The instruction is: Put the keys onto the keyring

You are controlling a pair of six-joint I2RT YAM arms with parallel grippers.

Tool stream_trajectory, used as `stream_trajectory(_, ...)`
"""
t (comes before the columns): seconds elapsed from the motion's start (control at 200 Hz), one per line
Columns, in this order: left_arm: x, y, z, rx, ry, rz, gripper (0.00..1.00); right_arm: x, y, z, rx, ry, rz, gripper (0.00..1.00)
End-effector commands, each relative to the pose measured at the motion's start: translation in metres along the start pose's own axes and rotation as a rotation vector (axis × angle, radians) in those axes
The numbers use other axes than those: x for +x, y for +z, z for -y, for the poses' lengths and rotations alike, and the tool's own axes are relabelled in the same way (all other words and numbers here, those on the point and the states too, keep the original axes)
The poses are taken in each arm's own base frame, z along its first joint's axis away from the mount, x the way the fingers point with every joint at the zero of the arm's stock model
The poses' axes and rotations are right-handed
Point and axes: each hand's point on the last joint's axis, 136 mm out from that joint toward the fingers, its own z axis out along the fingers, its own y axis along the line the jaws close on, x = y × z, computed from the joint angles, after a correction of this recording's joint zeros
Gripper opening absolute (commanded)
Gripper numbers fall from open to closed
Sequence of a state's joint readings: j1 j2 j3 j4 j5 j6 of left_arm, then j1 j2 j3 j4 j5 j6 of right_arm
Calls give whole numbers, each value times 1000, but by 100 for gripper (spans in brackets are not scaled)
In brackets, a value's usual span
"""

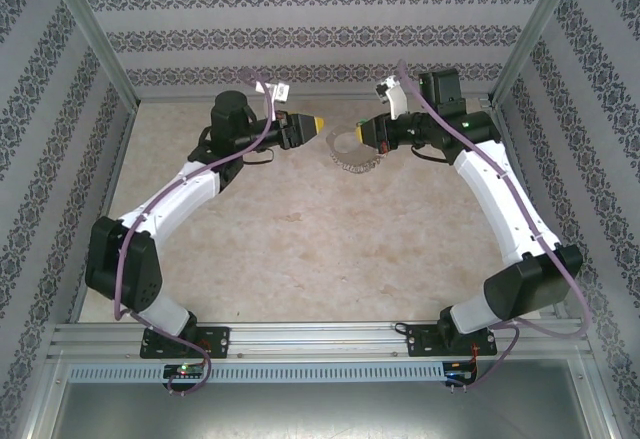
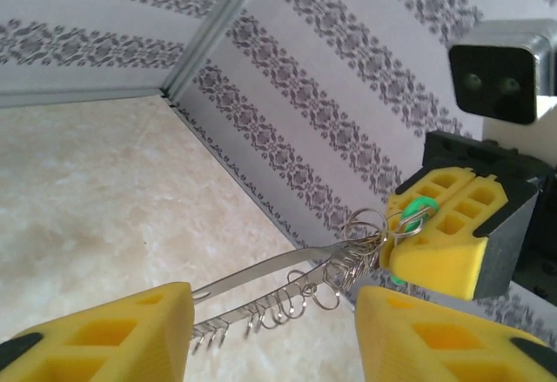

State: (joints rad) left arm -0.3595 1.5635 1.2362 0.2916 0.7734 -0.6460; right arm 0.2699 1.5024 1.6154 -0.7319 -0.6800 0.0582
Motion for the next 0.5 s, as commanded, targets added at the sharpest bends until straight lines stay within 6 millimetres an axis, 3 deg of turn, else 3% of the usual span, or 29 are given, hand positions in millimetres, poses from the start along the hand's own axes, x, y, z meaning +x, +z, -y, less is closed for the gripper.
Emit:
stream_trajectory(0.0,-37,-23,14,-23,-146,200,62,-13,-5,3,14,7,25,0)
stream_trajectory(0.055,-39,-30,9,-56,-208,239,68,-14,-4,3,10,3,25,0)
stream_trajectory(0.235,-38,-35,6,-48,-415,262,73,-22,-1,4,6,1,30,0)
stream_trajectory(0.495,-15,-22,-7,5,-826,245,80,-27,3,2,-14,-3,30,0)
